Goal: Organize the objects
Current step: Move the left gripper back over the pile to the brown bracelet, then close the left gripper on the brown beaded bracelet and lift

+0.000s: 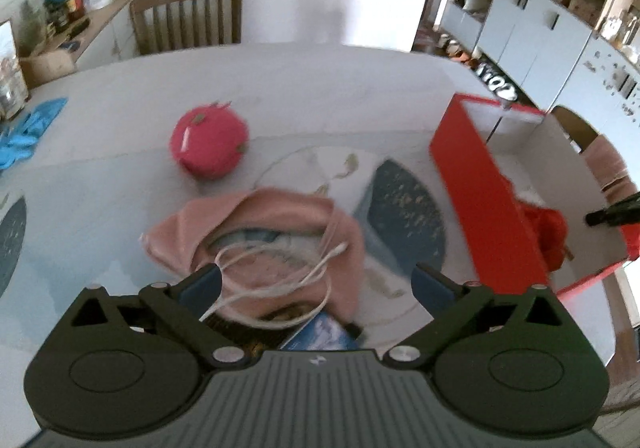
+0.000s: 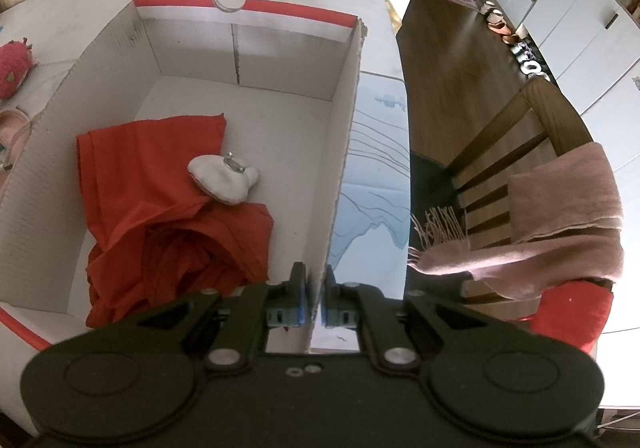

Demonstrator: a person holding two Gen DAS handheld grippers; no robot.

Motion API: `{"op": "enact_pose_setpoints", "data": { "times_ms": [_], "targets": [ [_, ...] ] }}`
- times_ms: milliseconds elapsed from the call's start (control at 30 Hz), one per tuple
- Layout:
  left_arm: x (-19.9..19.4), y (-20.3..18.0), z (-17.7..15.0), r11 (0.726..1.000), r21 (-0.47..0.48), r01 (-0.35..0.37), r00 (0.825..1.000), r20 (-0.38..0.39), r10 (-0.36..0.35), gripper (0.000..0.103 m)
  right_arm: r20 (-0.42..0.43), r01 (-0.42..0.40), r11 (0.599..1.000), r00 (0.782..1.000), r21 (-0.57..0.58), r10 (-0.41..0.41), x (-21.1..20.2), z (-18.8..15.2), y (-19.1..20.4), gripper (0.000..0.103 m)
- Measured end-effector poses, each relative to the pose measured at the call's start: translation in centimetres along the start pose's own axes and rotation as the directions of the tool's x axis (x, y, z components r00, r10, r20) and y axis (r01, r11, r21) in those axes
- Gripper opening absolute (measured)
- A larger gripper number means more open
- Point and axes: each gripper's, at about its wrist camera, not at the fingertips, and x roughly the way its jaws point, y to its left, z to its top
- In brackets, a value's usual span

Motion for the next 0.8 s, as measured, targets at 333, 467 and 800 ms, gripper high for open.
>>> {"op": "enact_pose_setpoints", "data": {
  "times_ms": [333, 467, 800],
  "targets": [
    [2.5, 1.3, -4.4, 1.000, -0.008, -0.022, 0.996, -0.088, 0.021, 0.102, -0.007, 0.011, 1.000, 1.000, -0.008, -0.011, 0.1, 0.0, 0.3, 0.007],
    [3.8, 2.1, -5.9, 0.999, -0.021, -0.048, 0.991, -0.123, 0.045, 0.102, -0.010, 0.017, 1.000, 1.000, -0.016, -0.017, 0.2, 0.0, 0.3, 0.007],
    [5.9, 4.5, -7.9, 0.991, -0.040, -0.130, 0.980, -0.158, 0.123, 0.099, -0.018, 0.019, 1.000, 1.000, -0.020, -0.019, 0.4, -0.1, 0.5, 0.008]
  ]
}}
